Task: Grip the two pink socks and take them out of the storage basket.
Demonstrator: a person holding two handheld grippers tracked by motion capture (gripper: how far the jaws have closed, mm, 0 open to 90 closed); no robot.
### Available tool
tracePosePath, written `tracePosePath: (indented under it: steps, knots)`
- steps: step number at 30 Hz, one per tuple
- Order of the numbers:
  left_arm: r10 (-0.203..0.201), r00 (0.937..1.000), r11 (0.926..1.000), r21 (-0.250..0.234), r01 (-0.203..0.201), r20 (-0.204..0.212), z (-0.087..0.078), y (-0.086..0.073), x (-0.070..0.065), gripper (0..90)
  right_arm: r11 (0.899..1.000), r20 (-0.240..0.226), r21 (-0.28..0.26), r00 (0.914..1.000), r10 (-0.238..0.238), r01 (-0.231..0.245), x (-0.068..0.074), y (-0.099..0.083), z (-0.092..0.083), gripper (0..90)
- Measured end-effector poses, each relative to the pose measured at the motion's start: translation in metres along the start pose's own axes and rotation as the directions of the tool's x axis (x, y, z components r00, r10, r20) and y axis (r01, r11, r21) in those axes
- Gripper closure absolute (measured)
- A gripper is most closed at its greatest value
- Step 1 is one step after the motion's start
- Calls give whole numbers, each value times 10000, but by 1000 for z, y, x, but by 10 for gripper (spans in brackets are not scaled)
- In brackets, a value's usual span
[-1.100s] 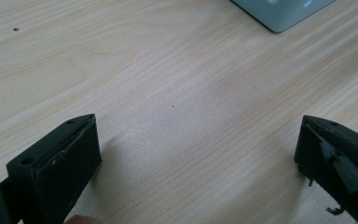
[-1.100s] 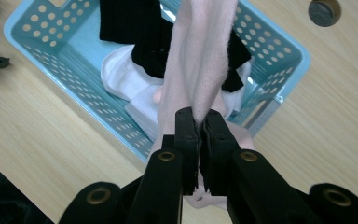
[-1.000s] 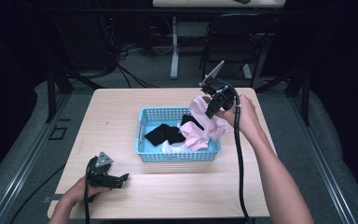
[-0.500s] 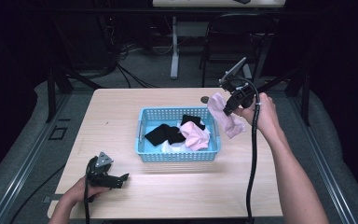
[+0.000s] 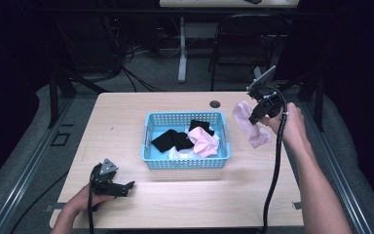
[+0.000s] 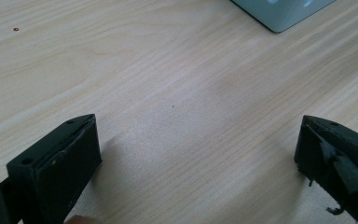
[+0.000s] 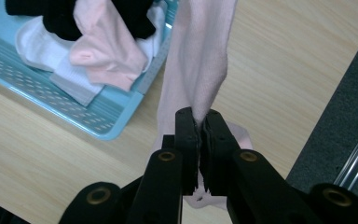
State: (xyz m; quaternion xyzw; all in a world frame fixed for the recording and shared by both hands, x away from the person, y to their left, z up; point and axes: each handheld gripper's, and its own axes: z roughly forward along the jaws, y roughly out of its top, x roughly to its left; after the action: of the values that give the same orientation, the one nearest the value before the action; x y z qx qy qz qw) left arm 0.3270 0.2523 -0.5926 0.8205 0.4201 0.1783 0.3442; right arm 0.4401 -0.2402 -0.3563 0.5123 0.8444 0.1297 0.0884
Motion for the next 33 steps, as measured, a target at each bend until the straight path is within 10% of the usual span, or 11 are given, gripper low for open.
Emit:
tracePosePath:
  steps: [33]
  knots:
    - [1, 10000, 10000, -3, -1, -1, 0, 0, 0, 0, 9701, -248, 1515, 9804, 1954, -1895, -48, -53, 124, 825]
